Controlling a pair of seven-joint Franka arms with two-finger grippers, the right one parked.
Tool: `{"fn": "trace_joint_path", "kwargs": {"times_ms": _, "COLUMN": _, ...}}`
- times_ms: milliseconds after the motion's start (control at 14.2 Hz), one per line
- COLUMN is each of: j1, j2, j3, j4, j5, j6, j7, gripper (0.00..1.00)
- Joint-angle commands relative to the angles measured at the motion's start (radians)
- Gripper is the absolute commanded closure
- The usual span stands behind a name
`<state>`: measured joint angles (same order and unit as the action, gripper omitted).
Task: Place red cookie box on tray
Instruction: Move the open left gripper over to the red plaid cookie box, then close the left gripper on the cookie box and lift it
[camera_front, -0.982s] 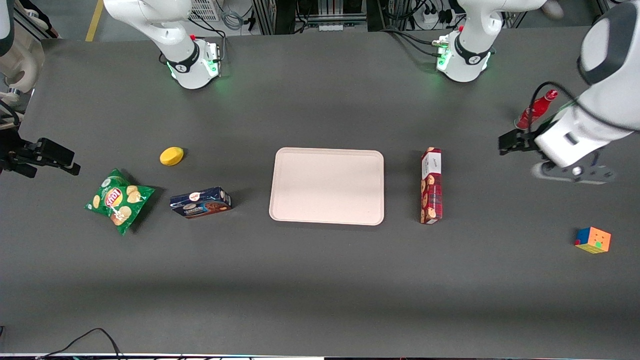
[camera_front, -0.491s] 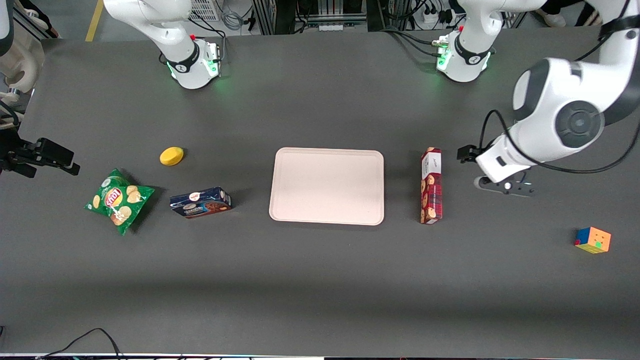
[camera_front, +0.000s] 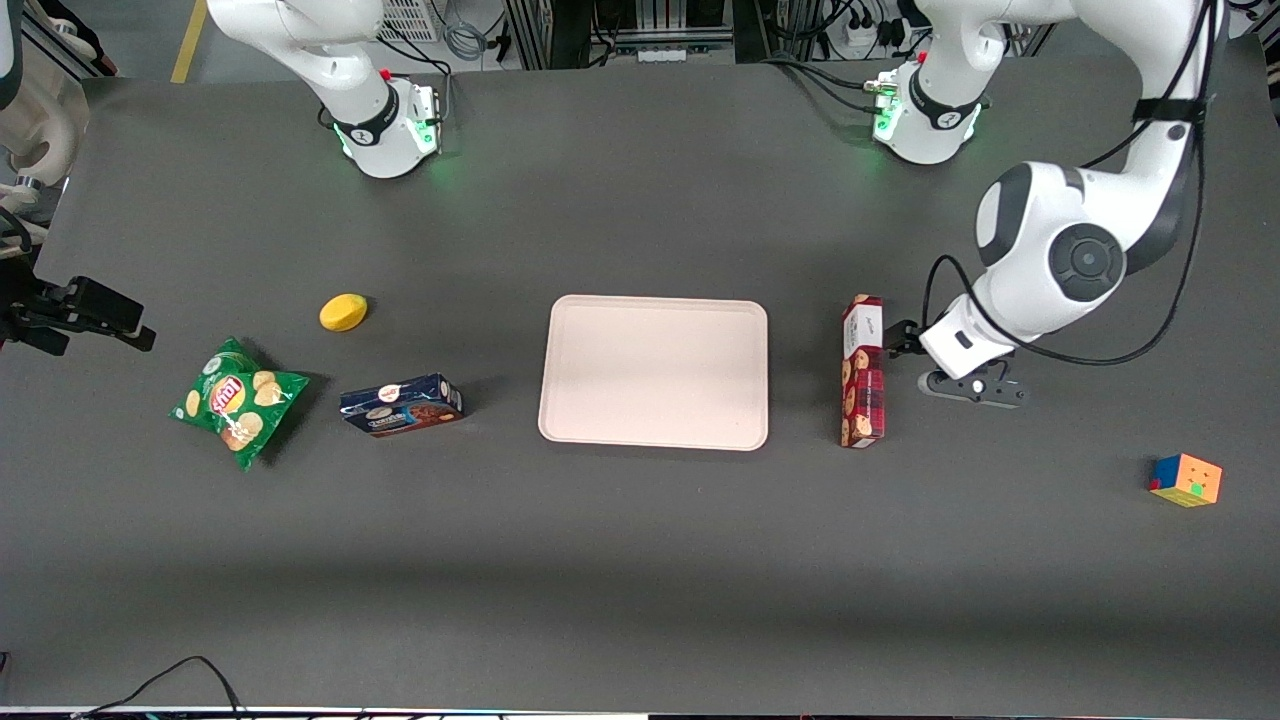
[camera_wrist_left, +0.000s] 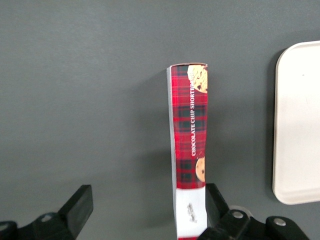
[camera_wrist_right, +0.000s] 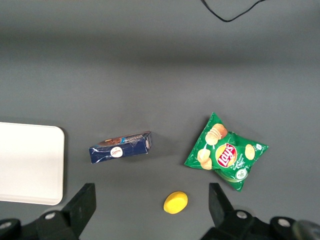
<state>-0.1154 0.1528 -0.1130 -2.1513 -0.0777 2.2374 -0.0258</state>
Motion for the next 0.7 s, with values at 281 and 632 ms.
{"fn": "trace_joint_path", "kwargs": {"times_ms": 281, "j1": -0.035, "j2": 0.053, "j3": -0.048, "j4": -0.137, "j5": -0.013, "j6": 0.264, "j7": -0.115, "gripper": 0.0}}
{"fn": "trace_joint_path", "kwargs": {"times_ms": 632, "j1": -0.064, "j2": 0.114, "j3": -0.048, "j4": -0.159, "j5": -0.013, "j6": 0.369, "j7": -0.16, "gripper": 0.0}}
